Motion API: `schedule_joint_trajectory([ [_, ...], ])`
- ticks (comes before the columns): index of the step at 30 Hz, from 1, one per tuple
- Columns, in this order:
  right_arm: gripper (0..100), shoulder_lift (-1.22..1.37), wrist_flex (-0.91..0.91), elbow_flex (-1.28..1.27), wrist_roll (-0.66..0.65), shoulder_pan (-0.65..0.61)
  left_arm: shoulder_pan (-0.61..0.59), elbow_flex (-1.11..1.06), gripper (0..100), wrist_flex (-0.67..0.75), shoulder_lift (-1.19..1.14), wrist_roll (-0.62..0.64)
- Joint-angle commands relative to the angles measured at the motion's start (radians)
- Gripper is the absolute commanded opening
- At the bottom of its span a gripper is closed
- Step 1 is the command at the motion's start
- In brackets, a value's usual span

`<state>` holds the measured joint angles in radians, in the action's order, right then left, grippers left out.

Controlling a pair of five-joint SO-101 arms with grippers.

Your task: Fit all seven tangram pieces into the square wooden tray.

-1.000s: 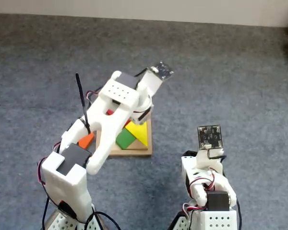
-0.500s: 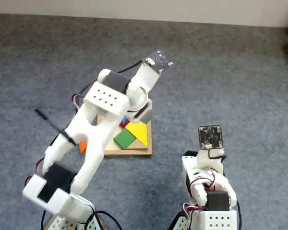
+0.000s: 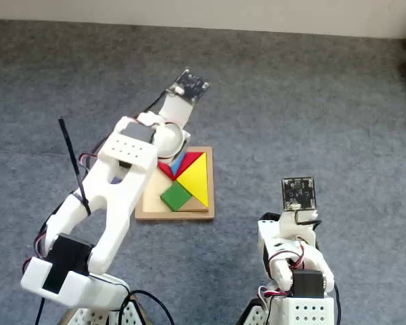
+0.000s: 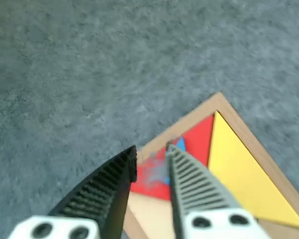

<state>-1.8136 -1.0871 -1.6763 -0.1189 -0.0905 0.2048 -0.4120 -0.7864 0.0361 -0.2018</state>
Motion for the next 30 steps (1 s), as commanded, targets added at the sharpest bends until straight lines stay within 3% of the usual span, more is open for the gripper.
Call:
schedule_joint_trajectory([
  [1, 0.9, -0.008, 0.001, -0.148, -0.002, 0.012, -0.021, -0.070, 7, 0.178, 0.041, 0.005],
  [7, 0.9, -0.008, 0.001, -0.148, -0.002, 0.012, -0.018, -0.113, 7, 0.255, -0.035, 0.003],
  [11, 0.9, -0.008, 0.001, -0.148, -0.002, 0.012, -0.021, -0.028, 7, 0.265, -0.174, 0.003],
  [20, 0.9, -0.008, 0.001, -0.148, -0.002, 0.012, 0.022, 0.110, 7, 0.037, -0.249, 0.003],
  [30, 0.9, -0.008, 0.001, -0.148, -0.002, 0.012, 0.130, 0.101, 7, -0.043, -0.248, -0.002],
])
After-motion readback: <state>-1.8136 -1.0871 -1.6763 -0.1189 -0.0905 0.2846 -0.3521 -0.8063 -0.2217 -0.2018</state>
